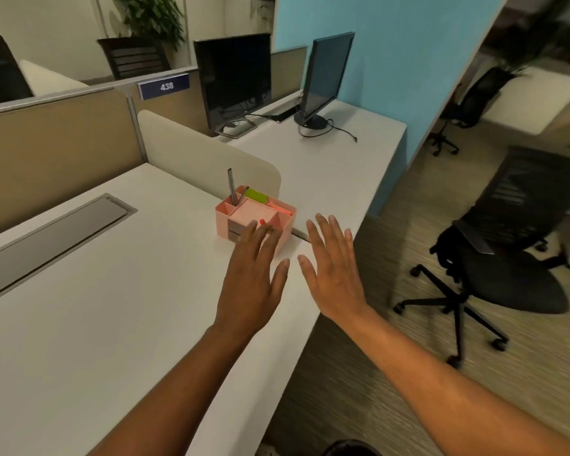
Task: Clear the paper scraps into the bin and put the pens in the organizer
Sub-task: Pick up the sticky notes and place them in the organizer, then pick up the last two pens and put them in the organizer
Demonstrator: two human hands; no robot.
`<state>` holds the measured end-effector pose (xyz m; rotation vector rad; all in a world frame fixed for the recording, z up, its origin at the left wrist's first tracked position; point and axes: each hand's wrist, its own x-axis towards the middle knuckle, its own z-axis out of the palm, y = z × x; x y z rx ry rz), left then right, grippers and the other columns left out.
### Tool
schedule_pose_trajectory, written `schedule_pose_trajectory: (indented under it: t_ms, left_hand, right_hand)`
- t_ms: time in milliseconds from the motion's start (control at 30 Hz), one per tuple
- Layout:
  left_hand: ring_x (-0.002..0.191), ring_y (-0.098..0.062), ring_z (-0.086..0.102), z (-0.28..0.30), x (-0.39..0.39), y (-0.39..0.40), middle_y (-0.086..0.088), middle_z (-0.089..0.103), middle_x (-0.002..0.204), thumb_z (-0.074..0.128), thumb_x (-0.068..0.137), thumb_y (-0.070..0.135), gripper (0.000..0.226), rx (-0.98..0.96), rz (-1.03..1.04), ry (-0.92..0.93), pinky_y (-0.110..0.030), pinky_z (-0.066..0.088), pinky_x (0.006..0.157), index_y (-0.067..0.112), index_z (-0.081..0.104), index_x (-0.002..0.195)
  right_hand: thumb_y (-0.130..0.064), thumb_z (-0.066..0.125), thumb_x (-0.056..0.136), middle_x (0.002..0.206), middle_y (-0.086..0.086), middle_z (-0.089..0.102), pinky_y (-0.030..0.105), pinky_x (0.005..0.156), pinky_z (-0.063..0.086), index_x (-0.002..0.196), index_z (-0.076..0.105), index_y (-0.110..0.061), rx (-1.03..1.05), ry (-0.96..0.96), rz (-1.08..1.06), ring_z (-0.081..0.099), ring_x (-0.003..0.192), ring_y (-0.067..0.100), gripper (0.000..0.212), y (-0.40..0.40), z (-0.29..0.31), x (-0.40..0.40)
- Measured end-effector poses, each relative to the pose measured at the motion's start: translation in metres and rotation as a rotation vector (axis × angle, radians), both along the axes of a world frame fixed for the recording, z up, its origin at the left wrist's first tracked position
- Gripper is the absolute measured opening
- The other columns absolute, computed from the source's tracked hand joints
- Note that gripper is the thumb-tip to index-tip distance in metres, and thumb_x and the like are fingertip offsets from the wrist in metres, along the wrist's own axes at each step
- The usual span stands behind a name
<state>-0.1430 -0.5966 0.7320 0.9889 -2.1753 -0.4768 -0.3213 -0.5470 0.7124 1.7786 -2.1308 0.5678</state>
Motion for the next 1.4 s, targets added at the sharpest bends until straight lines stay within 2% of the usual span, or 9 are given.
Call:
schedule_pose_trajectory:
  t_ms: [133,233,500,700,867,1000,1167,1400]
  left_hand:
    - [0.164,-0.037,0.014,0.005,0.017,0.040,-0.015,0.022,0.176,0.047,0.107,0.049,0.071,-0.308,-0.073,-0.063,-0.058,0.013,0.133,0.015,0.029,0.166]
    - [0.165,-0.038,0.006,0.007,0.034,0.076,-0.015,0.012,0.178,0.041,0.108,0.053,0.074,-0.424,-0.112,-0.090,-0.066,0.010,0.130,0.016,0.019,0.169]
    - [0.166,-0.036,-0.001,0.000,0.037,0.192,-0.011,0.000,0.179,0.039,0.104,0.064,0.085,-0.527,-0.294,-0.134,-0.066,-0.001,0.130,0.019,0.010,0.170]
    - [0.166,-0.038,-0.002,-0.025,0.022,0.274,-0.012,0.000,0.179,0.038,0.102,0.068,0.089,-0.521,-0.464,-0.097,-0.068,-0.002,0.129,0.019,0.009,0.170]
    - [0.166,-0.037,-0.005,-0.066,0.014,0.351,-0.011,-0.003,0.179,0.034,0.101,0.071,0.090,-0.453,-0.592,-0.152,-0.067,-0.006,0.129,0.020,0.006,0.170]
    - [0.166,-0.037,-0.003,-0.122,0.008,0.426,-0.011,-0.002,0.179,0.034,0.100,0.073,0.092,-0.389,-0.673,-0.249,-0.069,-0.004,0.128,0.021,0.006,0.170]
    - [0.166,-0.035,-0.001,-0.202,0.025,0.522,-0.008,0.002,0.180,0.035,0.099,0.073,0.089,-0.288,-0.757,-0.430,-0.071,0.003,0.127,0.024,0.011,0.170]
    - [0.166,-0.034,-0.004,-0.326,0.075,0.594,-0.009,-0.002,0.180,0.030,0.100,0.074,0.090,-0.139,-0.800,-0.670,-0.070,-0.004,0.128,0.022,0.007,0.170]
  right_hand:
    - [-0.045,0.036,0.108,0.175,0.006,0.005,0.059,0.129,0.005,0.166,0.011,-0.017,-0.019,0.088,-0.153,-0.004,0.162,0.026,0.070,0.081,0.026,0.032]
    - [-0.048,0.038,0.107,0.176,0.006,0.002,0.058,0.129,0.001,0.166,0.009,-0.016,-0.040,0.122,-0.282,-0.006,0.162,0.027,0.073,0.146,0.040,0.056]
    - [-0.053,0.037,0.106,0.175,0.006,0.003,0.061,0.128,0.007,0.166,0.010,-0.018,-0.059,0.135,-0.527,-0.003,0.162,0.028,0.075,0.313,0.051,0.085]
    - [-0.053,0.039,0.106,0.175,0.007,0.001,0.063,0.127,0.009,0.167,0.008,-0.017,0.012,0.075,-0.683,-0.004,0.162,0.029,0.077,0.419,0.023,0.091]
    - [-0.053,0.039,0.106,0.175,0.007,-0.004,0.063,0.127,0.009,0.167,0.005,-0.018,0.103,-0.040,-0.766,-0.006,0.162,0.030,0.078,0.502,-0.027,0.110]
    - [-0.053,0.038,0.106,0.175,0.007,0.000,0.062,0.128,0.009,0.167,0.008,-0.017,0.127,-0.132,-0.824,-0.003,0.162,0.032,0.077,0.577,-0.085,0.122]
    - [-0.053,0.037,0.106,0.175,0.008,0.001,0.061,0.128,0.009,0.166,0.007,-0.017,0.200,-0.327,-0.872,-0.003,0.162,0.031,0.077,0.662,-0.176,0.146]
    - [-0.050,0.040,0.104,0.175,0.010,0.000,0.063,0.126,0.015,0.166,0.006,-0.015,0.442,-0.494,-0.834,0.000,0.162,0.033,0.080,0.728,-0.316,0.206]
